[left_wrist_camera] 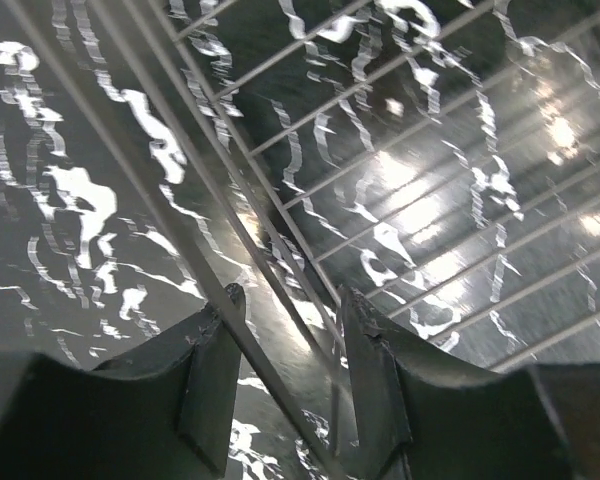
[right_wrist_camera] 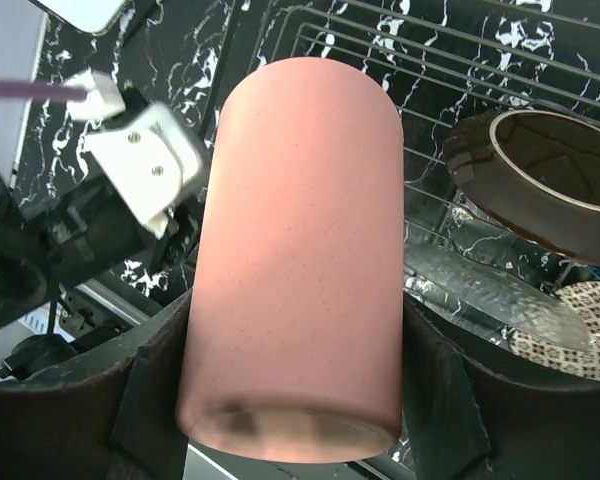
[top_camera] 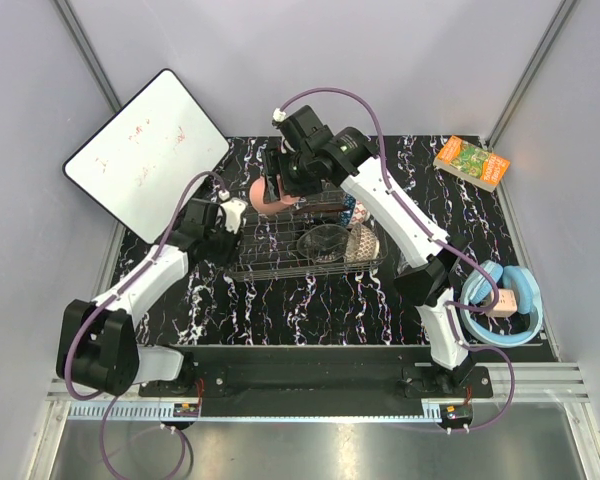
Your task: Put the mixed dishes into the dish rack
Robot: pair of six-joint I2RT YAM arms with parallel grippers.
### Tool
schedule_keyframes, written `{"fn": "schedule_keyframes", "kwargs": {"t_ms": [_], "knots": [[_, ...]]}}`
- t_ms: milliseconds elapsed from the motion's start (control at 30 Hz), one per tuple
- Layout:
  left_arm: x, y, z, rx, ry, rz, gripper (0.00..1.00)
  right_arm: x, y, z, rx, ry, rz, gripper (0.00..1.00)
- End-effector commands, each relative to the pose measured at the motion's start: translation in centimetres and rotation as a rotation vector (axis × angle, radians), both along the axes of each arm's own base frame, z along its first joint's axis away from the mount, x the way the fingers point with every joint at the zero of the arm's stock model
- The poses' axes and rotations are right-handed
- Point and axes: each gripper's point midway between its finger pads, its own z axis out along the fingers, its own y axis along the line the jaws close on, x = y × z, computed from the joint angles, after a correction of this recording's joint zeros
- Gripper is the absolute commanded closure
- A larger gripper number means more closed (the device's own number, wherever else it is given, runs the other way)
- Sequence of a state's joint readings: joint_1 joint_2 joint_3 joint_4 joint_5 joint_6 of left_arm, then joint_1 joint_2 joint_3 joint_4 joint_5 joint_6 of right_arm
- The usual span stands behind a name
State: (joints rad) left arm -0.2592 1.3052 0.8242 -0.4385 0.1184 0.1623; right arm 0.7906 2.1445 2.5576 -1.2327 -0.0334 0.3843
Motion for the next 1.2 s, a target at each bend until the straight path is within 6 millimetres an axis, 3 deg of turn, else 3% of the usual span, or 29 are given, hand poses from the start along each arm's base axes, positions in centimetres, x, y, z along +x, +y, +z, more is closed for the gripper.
{"fn": "schedule_keyframes", "kwargs": {"t_ms": [0, 433, 700, 833, 933, 1000, 1033, 1167], "knots": [[-1.1, -2.2, 1.3, -0.036, -0.033, -0.095, 0.54, 0.4, -0.8, 0.1, -0.026, -0.023, -0.009, 1.0], [-4.8, -4.3, 1.1, -0.065, -0.008, -0.311, 0.55, 0.5, -2.4, -2.4, -0.134, 0.006, -0.023, 1.0], [-5.8, -4.8, 1.4, -0.064, -0.008, -0.392, 0.58, 0.9, -3.1, -3.1, -0.155, 0.015, -0.038, 1.0], [-5.5, -5.0, 1.8, -0.069, -0.003, -0.369, 0.49, 0.9, -2.8, -3.9, -0.16, 0.035, -0.026, 1.0], [-4.5, -4.9, 2.9, -0.066, -0.019, -0.309, 0.26, 0.7, -2.1, -5.1, -0.161, 0.072, -0.001, 1.0], [-4.1, -4.6, 3.9, -0.057, -0.034, -0.28, 0.15, 0.2, -1.5, -6.4, -0.161, 0.12, 0.019, 1.0], [-3.3, -4.4, 5.1, -0.054, -0.064, -0.252, 0.01, 0.1, -1.4, -6.7, -0.166, 0.127, 0.026, 1.0], [-2.1, -3.8, 9.8, -0.058, -0.199, -0.206, 0.01, -0.5, -1.0, -8.7, -0.206, 0.163, 0.05, 1.0]]}}
